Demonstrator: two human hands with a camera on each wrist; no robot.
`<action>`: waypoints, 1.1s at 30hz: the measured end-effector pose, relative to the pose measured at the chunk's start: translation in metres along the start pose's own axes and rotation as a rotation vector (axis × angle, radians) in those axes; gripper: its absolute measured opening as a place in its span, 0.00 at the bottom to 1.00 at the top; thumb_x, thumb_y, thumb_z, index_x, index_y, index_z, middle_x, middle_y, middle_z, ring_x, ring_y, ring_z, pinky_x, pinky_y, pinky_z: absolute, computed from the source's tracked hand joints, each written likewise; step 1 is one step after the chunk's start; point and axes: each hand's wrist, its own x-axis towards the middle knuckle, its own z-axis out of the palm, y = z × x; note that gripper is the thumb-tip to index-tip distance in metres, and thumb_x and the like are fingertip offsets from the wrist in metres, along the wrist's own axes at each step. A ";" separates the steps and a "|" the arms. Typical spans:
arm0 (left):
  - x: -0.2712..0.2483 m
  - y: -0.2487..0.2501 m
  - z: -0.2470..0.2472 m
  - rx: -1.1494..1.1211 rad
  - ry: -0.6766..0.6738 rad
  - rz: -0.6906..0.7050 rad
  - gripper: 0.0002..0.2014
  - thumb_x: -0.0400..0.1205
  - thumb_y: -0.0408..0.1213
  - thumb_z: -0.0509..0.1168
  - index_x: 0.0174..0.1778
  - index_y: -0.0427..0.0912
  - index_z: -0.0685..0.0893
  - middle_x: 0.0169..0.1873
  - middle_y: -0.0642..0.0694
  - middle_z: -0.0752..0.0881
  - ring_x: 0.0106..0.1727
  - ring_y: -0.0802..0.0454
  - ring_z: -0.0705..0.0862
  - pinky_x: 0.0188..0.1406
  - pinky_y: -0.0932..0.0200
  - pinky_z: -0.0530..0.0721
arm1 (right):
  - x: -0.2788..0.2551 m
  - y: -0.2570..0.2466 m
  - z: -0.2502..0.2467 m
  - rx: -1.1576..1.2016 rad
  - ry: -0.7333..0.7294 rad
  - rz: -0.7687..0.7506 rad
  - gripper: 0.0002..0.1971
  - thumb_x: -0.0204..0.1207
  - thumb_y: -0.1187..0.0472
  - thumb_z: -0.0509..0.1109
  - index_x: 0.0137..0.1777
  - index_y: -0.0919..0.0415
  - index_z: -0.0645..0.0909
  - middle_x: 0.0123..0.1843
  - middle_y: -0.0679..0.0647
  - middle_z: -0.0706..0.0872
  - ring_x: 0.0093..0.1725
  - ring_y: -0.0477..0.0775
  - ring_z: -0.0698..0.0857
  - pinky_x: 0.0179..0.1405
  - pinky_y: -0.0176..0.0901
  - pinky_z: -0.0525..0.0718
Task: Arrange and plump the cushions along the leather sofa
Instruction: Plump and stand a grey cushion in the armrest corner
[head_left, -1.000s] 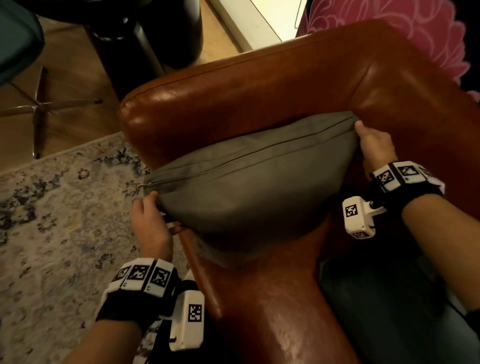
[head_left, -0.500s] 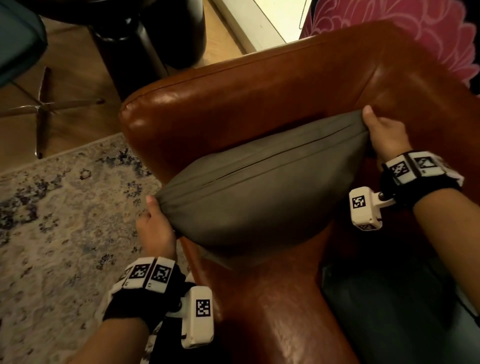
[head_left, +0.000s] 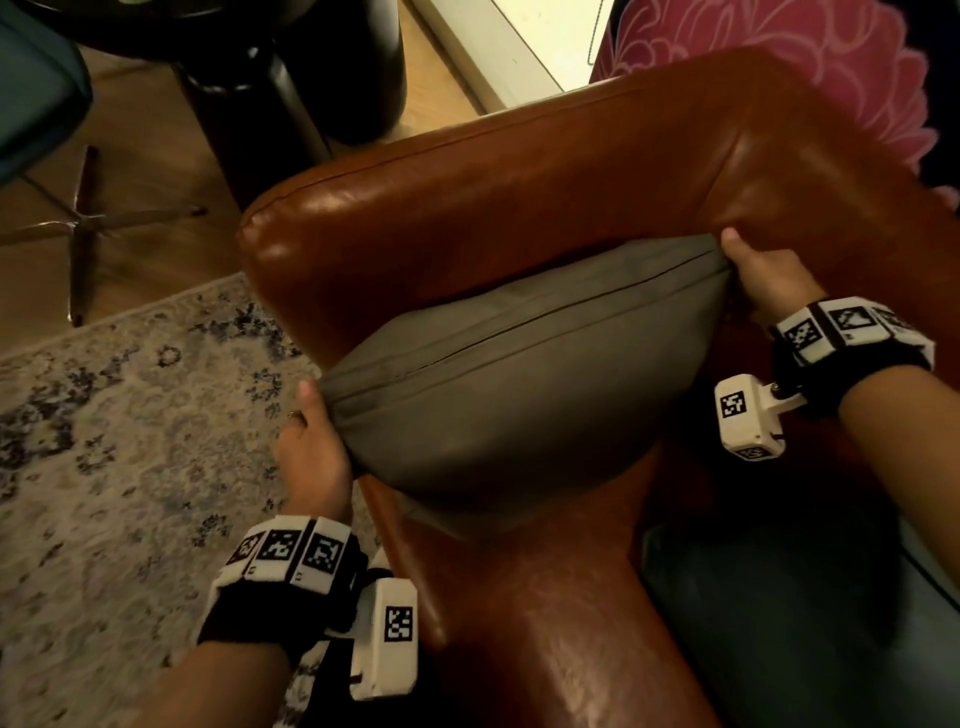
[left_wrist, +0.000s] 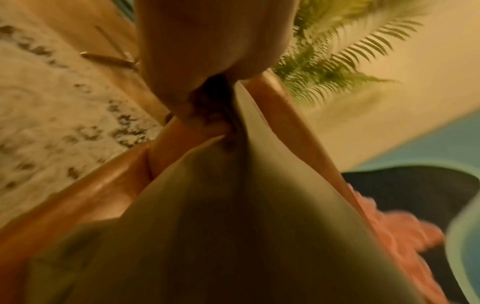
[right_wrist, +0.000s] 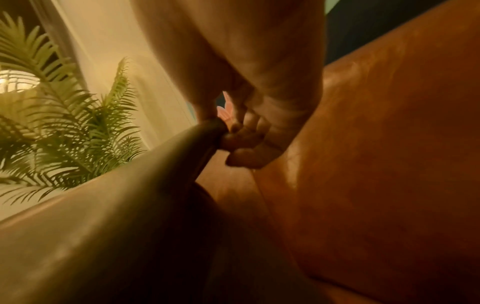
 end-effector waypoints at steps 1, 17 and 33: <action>0.003 -0.004 0.001 0.034 0.007 0.006 0.59 0.55 0.89 0.48 0.65 0.42 0.81 0.63 0.42 0.84 0.62 0.38 0.83 0.61 0.32 0.81 | 0.001 0.003 0.003 -0.049 0.022 -0.003 0.30 0.83 0.39 0.62 0.59 0.69 0.84 0.60 0.65 0.87 0.52 0.64 0.84 0.43 0.46 0.78; 0.007 0.023 -0.030 -0.060 0.231 0.131 0.23 0.89 0.50 0.47 0.31 0.43 0.71 0.26 0.42 0.72 0.26 0.46 0.73 0.28 0.51 0.79 | -0.015 -0.002 0.010 0.135 0.164 0.032 0.33 0.84 0.39 0.59 0.65 0.72 0.82 0.61 0.67 0.85 0.60 0.65 0.84 0.57 0.53 0.80; -0.012 0.019 -0.011 -0.056 -0.168 0.281 0.24 0.76 0.70 0.59 0.55 0.57 0.85 0.58 0.51 0.88 0.60 0.48 0.86 0.61 0.37 0.84 | -0.022 0.007 0.011 0.254 0.059 -0.018 0.24 0.82 0.37 0.62 0.50 0.59 0.84 0.61 0.58 0.87 0.60 0.58 0.86 0.58 0.48 0.81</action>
